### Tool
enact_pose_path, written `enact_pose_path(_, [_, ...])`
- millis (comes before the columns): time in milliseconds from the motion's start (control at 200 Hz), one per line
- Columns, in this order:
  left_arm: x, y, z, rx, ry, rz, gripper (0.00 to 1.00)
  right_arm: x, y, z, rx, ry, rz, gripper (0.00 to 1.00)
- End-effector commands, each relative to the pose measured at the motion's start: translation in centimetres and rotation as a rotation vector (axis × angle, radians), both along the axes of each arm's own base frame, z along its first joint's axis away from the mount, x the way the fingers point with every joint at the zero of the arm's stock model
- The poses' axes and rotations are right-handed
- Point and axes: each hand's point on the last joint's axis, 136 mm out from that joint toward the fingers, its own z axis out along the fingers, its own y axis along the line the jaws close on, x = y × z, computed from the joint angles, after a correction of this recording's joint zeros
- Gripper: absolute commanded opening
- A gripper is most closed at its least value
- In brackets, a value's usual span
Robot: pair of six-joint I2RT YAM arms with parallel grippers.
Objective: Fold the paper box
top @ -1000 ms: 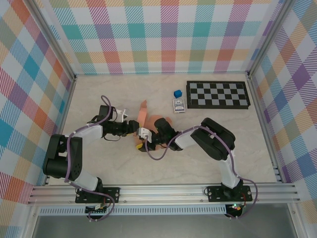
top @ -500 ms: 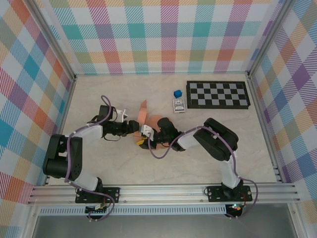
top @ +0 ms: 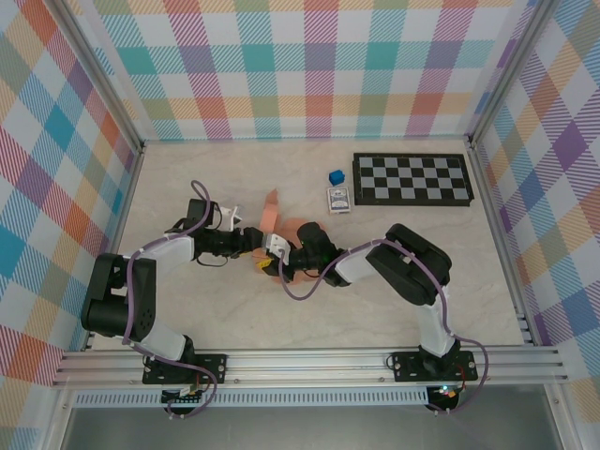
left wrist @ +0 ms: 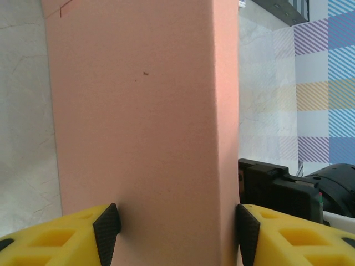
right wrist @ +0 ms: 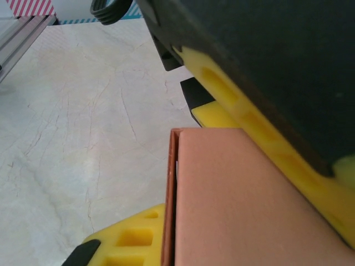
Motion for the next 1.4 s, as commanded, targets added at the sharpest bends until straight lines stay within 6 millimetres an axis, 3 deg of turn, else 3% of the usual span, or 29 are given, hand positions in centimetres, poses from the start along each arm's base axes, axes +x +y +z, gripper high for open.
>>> enact_pose_path(0, [-1.0,1.0,-3.0,0.074,0.101,0.038,0.59,-1.1,1.7,2.7,0.09,-0.072,0.076,0.02])
enact_pose_path(160, [-1.0,1.0,-2.9,0.072,0.096,0.034,0.59,-1.0,1.6,2.5,0.072,-0.077,0.071,0.0])
enact_pose_path(245, [-0.7,1.1,-2.5,0.08,0.081,0.032,0.6,-0.7,1.2,2.3,0.056,-0.065,0.039,0.31])
enact_pose_path(345, [0.0,1.4,-1.6,0.091,0.045,0.034,0.63,-1.0,0.5,2.1,0.027,-0.053,0.043,0.47])
enact_pose_path(480, [1.1,1.7,0.0,0.1,-0.009,0.039,0.7,-1.0,-1.1,2.0,0.004,-0.018,0.002,0.5])
enact_pose_path(625, [2.3,1.8,3.1,0.106,-0.107,0.025,0.77,-0.9,-3.5,1.9,-0.012,0.019,-0.058,0.52])
enact_pose_path(730, [3.4,2.1,5.6,0.116,-0.189,0.035,0.9,-1.1,-5.1,2.4,-0.014,0.042,-0.103,0.52])
enact_pose_path(820, [4.1,2.3,6.6,0.131,-0.232,0.05,0.92,-0.5,-6.9,2.6,-0.025,0.051,-0.183,0.52])
enact_pose_path(1065, [4.2,3.5,4.8,0.303,-0.163,0.112,0.92,1.5,-11.0,3.6,-0.051,0.062,-0.344,0.58])
enact_pose_path(1230, [4.7,2.7,4.0,0.433,-0.138,0.145,0.93,4.9,-14.1,4.8,-0.045,0.111,-0.527,0.59])
enact_pose_path(1395, [5.9,1.4,4.3,0.388,-0.079,0.249,0.99,6.4,-14.5,6.2,-0.065,0.104,-0.565,0.58])
